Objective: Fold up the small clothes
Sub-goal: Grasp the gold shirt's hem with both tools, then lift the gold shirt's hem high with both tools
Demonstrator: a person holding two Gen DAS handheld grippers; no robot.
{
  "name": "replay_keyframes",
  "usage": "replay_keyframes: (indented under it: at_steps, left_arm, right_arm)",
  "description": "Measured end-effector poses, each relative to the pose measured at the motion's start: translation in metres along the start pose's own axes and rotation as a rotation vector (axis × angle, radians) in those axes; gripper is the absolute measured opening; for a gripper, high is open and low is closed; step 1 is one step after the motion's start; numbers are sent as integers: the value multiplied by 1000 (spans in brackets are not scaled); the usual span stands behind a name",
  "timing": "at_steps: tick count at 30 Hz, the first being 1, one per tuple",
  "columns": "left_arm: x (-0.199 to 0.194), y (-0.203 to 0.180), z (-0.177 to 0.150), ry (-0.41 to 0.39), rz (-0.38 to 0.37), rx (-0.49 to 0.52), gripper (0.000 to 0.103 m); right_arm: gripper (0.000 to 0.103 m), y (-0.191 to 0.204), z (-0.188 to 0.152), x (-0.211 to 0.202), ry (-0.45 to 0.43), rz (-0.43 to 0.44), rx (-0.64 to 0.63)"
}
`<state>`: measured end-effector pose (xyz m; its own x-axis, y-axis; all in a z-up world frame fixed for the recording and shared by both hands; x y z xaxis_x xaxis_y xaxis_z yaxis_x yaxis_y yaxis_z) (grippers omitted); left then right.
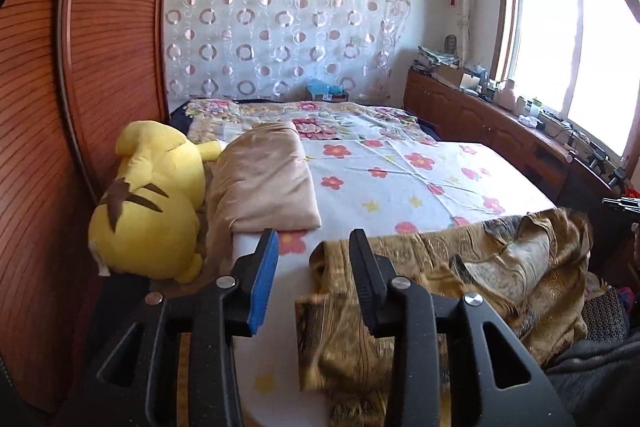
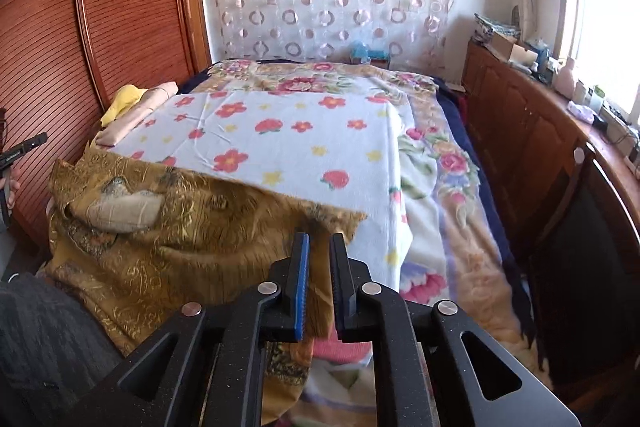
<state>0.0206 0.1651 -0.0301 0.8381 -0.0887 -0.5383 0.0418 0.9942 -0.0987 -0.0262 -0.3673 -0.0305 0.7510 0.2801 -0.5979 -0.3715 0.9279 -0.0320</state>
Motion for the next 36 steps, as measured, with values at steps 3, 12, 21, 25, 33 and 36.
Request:
replay_keyframes:
  at_steps: [3,12,21,25,33,36]
  left_arm:
    - [27,-1,8,40,-10,12,39]
    - [97,-4,0,211,3,59,39]
    - [121,-3,-23,346,0,68,41]
    - [126,-2,-21,353,6,63,44]
    - [139,-8,-16,394,-21,72,44]
    - [145,-10,-13,403,-27,76,44]
  right_arm:
    - [29,5,5,3,-12,-14,-25]
    - [39,-8,12,85,48,-8,15]
    - [40,-32,13,129,160,-5,50]
    - [50,-37,12,133,209,-9,67]
    - [51,-39,18,142,210,18,70]
    - [51,-39,19,150,204,23,63]
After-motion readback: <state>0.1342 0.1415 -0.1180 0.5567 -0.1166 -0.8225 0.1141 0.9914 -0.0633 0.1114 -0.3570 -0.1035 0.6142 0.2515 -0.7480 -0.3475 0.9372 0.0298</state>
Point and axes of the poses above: each gripper's, at about its wrist camera, not at the fingertips, and x roughly the way its jaws point, y to its left, z to its top, the point moved 2 cm from there along x, roughly the way its jaws point, and after that the axes turned 1 degree about z, right-handed, at the moved point
